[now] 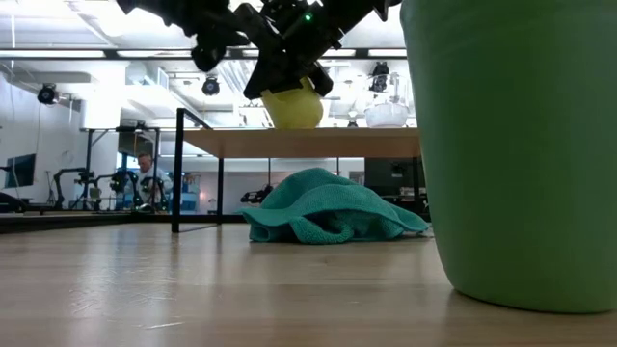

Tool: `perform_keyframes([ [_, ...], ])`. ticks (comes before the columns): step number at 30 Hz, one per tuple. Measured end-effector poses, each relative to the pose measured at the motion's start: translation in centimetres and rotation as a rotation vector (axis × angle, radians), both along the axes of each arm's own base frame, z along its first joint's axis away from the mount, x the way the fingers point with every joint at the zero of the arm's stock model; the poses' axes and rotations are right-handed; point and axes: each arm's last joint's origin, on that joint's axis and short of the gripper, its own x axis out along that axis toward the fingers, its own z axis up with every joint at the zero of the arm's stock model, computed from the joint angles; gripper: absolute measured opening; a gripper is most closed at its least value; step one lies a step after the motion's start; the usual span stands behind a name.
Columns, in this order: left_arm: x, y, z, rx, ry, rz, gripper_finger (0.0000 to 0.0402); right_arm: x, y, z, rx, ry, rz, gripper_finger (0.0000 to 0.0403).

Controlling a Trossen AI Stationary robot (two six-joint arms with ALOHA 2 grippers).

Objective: Stack small to large cups/mugs on shelf
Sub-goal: Put the yellow cup on the shelf

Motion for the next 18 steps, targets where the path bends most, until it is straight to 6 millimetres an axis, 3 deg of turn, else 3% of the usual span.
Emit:
perform_keyframes([
  [11, 2.1, 0.9, -2.0, -0.076, 0.049, -0.12, 0.0096, 0.0, 0.0, 0.0, 0.001, 0.001, 0.001, 0.0013],
  [18, 2.3, 1.0, -2.1, 0.018, 0.04, -0.168, 0.0096, 0.0, 0.0, 0.0, 0.011, 0.0, 0.018, 0.0013],
])
